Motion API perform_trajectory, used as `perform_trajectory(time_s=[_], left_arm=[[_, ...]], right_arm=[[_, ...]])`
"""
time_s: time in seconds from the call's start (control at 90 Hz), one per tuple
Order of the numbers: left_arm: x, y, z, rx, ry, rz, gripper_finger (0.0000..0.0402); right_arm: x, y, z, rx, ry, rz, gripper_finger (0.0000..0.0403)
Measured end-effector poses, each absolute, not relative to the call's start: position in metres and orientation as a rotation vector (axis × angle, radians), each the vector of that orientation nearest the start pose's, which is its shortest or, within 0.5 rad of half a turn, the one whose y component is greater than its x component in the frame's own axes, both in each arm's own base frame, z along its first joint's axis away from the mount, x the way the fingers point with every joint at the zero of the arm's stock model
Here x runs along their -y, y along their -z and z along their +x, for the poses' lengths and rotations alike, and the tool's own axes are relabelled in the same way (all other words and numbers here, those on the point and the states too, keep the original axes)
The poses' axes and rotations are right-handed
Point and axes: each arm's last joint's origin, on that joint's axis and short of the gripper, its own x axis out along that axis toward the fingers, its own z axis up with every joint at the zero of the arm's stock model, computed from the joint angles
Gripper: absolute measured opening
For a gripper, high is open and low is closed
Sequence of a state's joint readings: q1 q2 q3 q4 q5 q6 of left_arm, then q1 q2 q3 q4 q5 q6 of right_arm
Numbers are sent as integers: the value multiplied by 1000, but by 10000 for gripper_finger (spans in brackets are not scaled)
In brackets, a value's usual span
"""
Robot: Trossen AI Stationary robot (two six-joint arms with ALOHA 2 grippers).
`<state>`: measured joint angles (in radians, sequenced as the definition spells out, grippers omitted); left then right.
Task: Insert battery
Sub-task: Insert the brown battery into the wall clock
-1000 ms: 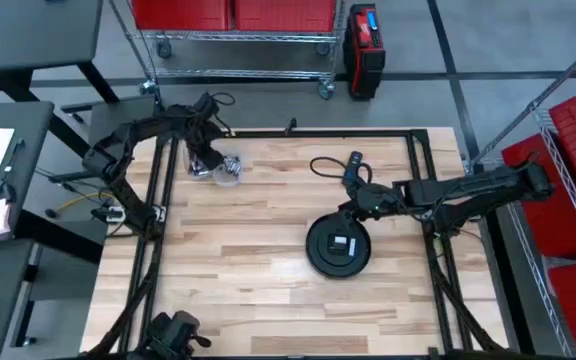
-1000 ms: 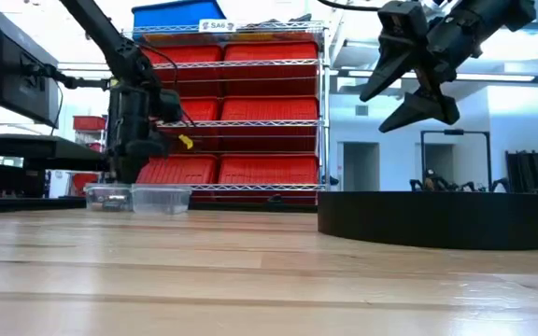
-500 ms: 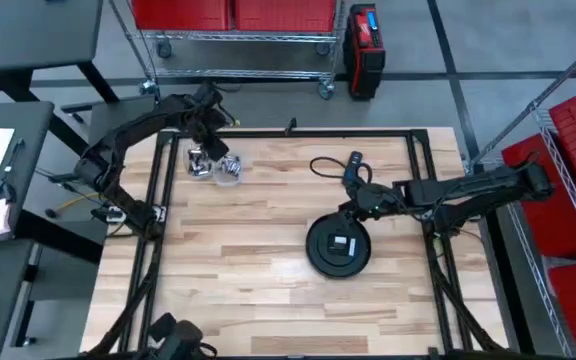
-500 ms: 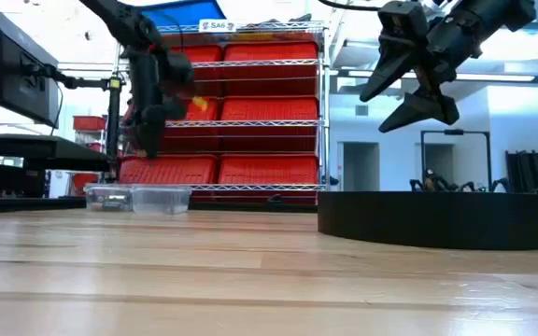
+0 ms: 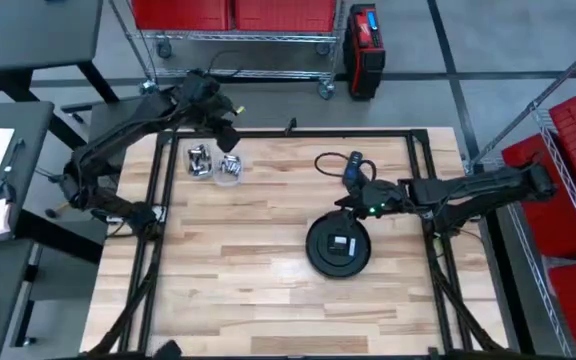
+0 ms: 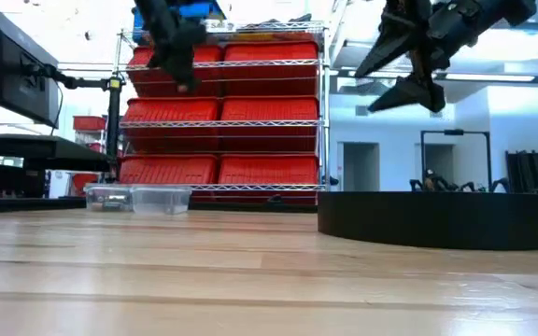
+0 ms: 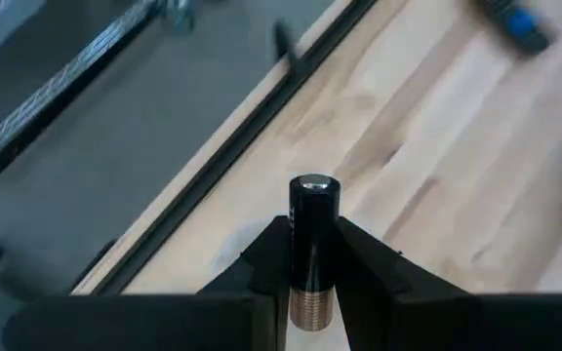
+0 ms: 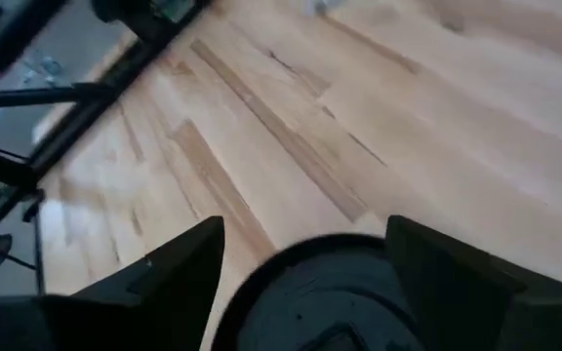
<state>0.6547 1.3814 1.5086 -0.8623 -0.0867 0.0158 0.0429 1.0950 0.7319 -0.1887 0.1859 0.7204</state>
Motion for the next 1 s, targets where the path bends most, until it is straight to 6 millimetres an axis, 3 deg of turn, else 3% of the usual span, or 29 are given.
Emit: perform_trajectory(time_s=[0.311,0.489,0.656,0.811,1.0], left_arm=[[-123,-427,258,-419,-544,-210,41],[-101,-443,274,-221,-455,-250,41],[-80,-457,284,-83,-367,-239,41],[-66,-467,288,24,-305,-261,41],[-59,-466,296,50,-274,-295,41]], right_arm=[[-2,-312,204,-108,234,468,276],[-6,-336,199,84,167,316,276],[-9,-345,202,189,140,238,276],[-9,-350,204,255,124,324,276],[-6,-351,207,287,132,350,276]])
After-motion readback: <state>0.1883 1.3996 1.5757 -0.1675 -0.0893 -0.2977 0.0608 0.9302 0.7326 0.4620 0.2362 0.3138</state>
